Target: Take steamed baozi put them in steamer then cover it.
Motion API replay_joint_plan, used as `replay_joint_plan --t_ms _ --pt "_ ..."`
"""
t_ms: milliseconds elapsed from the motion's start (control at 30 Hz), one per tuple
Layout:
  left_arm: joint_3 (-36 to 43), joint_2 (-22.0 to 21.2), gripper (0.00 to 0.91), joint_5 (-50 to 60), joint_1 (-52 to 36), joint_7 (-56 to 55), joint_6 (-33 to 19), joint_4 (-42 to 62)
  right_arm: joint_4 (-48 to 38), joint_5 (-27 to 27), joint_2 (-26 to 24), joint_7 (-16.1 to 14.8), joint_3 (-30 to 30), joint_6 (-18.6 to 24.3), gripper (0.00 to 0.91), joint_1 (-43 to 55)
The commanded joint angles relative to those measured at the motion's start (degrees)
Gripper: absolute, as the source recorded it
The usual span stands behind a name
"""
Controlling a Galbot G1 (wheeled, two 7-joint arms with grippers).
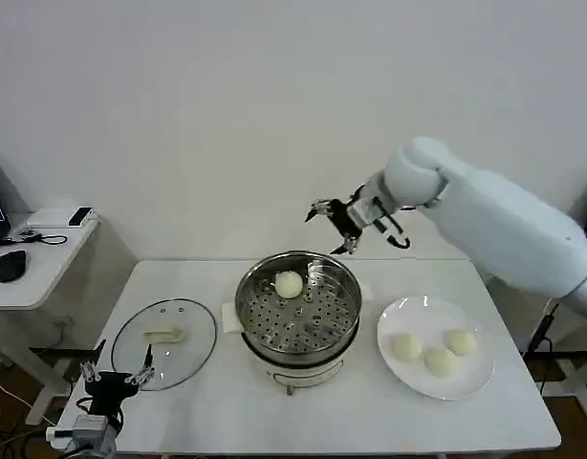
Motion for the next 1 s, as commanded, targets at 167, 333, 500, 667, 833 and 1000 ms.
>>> replay_joint_plan --t_ms 167,333,500,667,833,1000 --pt "0.7 0.7 0.907 -0.6 0.0 0.4 0.5 -1.9 -0.2 11.9 -9.2 -8.2 -3.3 -23.9 0.907 4.1" --pt "0.8 1.2 0.907 -0.8 0.2 0.2 0.4 -1.6 -1.2 9.0 -11.0 -10.3 -4.2 -25.9 0.907 2.9" --pt "0.6 0.9 0.907 -1.1 0.8 0.1 0.5 -2.6 -0.9 4.7 -12.0 -11.5 -2.7 -25.9 0.907 -1.4" --pt "0.5 0.8 0.907 -1.5 1.1 0.2 0.8 -3.2 -2.4 -0.8 -11.4 -12.1 -0.2 -23.7 0.907 -6.5" --pt "0.6 0.5 0.907 -1.3 1.3 0.1 0.8 -2.8 -3.1 -7.2 -9.9 -11.4 2.7 -21.0 0.907 -13.2" --pt "0.4 0.6 0.907 -1.3 1.3 0.0 1.1 -2.5 -4.3 -9.7 -7.9 -11.5 5.1 -20.2 0.907 -19.2"
